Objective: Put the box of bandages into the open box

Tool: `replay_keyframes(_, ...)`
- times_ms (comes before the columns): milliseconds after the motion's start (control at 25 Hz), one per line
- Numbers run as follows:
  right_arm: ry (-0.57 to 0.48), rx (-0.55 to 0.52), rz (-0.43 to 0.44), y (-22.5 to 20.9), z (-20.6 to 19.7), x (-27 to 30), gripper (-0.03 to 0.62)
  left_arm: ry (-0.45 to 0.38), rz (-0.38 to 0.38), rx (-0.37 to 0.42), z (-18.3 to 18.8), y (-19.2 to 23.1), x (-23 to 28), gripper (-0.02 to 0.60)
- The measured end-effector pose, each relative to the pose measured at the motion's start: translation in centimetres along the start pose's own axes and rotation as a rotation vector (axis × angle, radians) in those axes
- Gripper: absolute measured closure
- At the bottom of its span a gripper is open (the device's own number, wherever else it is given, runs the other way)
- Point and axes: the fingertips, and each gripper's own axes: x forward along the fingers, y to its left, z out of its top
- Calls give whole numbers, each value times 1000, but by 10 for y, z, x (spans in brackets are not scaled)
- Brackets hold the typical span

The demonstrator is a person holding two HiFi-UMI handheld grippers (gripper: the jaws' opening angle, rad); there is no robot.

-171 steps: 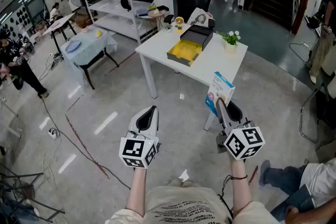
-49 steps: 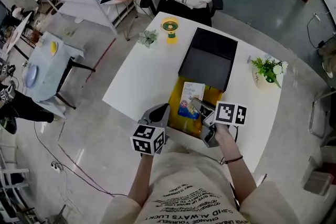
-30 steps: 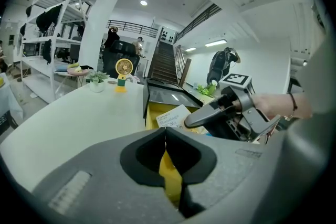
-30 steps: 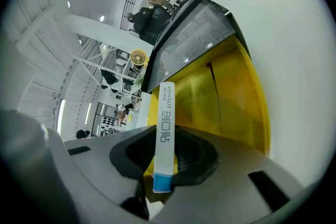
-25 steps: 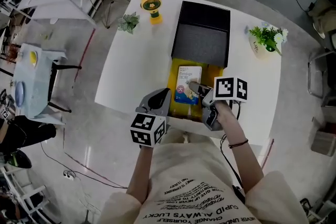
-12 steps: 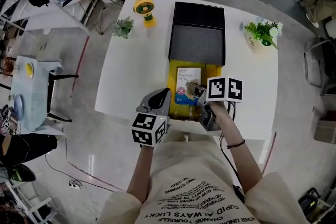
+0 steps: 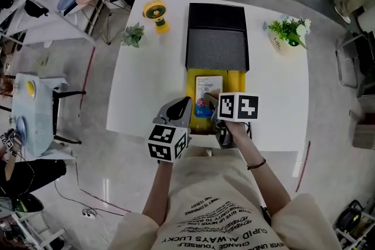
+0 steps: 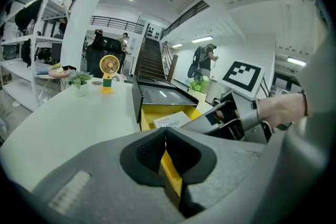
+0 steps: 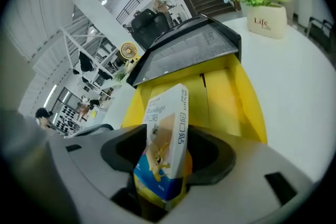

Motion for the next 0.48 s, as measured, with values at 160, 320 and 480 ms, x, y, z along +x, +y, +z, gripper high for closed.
replay_keyframes(160,-38,-38,-37,-4,3,0,358,3,-8,4,-1,0,2,560)
replay_keyframes(320,-81,-42,-56,-8,8,-5,352,7,-12,8,-1,-2,3,560)
replay_keyframes(480,-122,-34,-42,-8,16,-10,352,7,-9,9,0,-4,3,560)
